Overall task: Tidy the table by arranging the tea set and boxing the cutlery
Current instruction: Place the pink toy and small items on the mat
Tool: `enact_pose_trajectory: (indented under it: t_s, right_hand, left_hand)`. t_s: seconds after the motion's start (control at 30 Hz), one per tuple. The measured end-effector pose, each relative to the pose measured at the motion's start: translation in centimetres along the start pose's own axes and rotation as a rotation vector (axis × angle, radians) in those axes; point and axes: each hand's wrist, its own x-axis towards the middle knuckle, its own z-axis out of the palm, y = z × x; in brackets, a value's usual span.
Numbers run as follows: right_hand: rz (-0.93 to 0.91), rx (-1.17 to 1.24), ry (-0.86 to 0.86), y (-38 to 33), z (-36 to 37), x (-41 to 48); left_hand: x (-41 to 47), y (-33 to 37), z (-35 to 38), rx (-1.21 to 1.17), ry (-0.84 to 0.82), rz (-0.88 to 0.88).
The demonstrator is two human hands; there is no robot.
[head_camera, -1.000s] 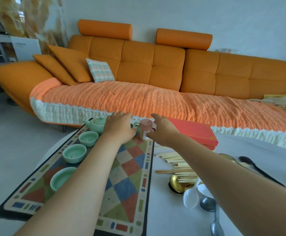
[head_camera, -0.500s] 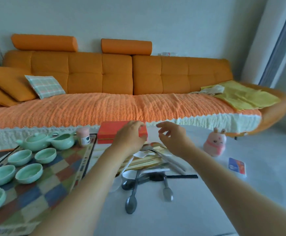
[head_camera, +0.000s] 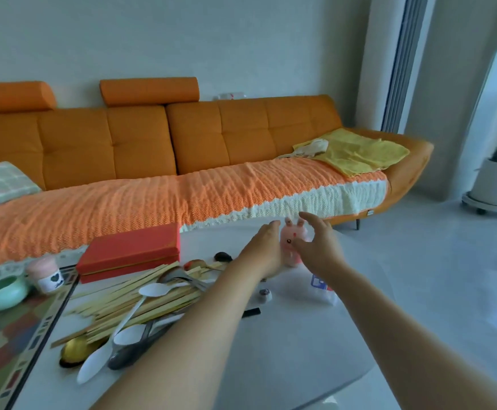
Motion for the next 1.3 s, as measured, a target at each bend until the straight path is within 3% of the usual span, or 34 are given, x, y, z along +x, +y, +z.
enact_pose_trajectory:
  t_s: [0.17, 0.47, 0.63, 0.87, 1.07, 1.3]
  right_hand:
    - [0.079, 0.025, -0.096, 1.3, 0.4, 1.2]
    - [-0.001, 0.023, -0.084, 0.8, 2.0, 0.7]
    - [-0.027, 0.144, -0.084, -2.4, 2.8, -0.1]
    - [-0.083, 0.250, -0.223, -8.6, 8.1, -3.7]
    - [-0.196, 0.261, -0.428, -13.7, 15.1, -7.8]
    - [-0.329, 0.228, -0.550, -18.7, 22.6, -12.9]
  left_hand:
    - [2.2, 0.1, 1.5, -0.027, -0.034, -0.045]
    - [1.2, -2.1, 1.4, -0.107, 0.217, 0.010]
    - [-1.0, -3.7, -1.8, -0.238, 0.343, 0.052]
    - [-7.5, -8.7, -7.5, -0.326, 0.410, 0.032]
    - [-15.0, -15.1, -12.4, -0.306, 0.520, -0.091]
    - [-23.1, -21.4, -17.1, -0.239, 0.593, -0.244]
